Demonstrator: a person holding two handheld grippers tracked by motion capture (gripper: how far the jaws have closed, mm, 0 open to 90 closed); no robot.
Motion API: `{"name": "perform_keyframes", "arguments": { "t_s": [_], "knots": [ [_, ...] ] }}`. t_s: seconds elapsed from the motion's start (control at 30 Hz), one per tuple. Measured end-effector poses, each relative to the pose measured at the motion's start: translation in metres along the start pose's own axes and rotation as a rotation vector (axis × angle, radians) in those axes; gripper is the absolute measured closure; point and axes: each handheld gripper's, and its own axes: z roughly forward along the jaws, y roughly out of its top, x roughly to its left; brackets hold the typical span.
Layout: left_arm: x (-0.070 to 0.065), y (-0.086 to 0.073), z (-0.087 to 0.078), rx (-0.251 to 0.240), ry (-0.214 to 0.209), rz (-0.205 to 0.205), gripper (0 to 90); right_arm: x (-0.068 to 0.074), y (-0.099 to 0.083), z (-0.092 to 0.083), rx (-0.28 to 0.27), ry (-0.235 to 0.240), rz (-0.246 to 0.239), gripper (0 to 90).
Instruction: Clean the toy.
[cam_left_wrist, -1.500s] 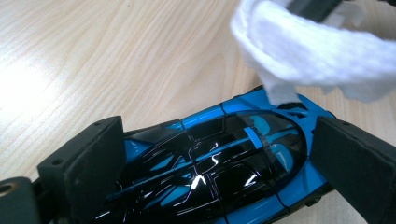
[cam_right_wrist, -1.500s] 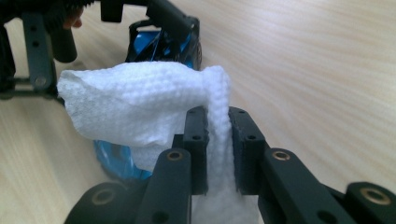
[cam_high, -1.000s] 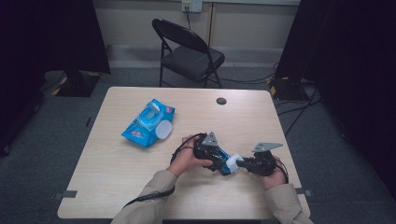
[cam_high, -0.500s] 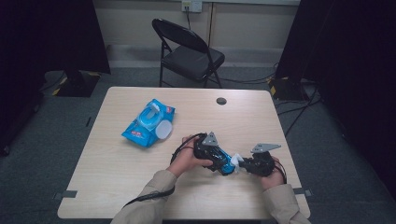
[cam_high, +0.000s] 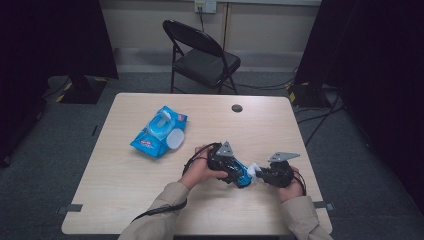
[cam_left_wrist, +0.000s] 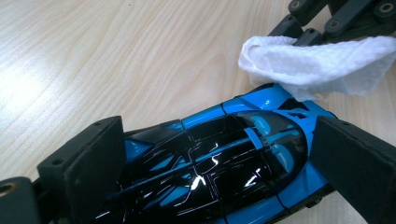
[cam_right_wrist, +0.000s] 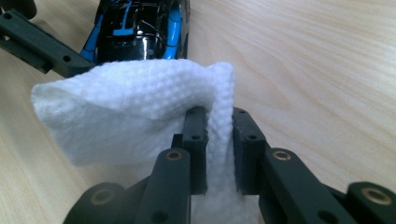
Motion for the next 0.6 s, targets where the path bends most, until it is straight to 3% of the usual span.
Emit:
{"name": "perform_keyframes", "arguments": {
  "t_s": [0.6],
  "knots": [
    [-0.002, 0.001, 0.001, 0.001, -0.004, 0.004, 3.2, -0.001, 0.025, 0.023, 0.025, -0.005, -0.008, 77.6]
  ]
}}
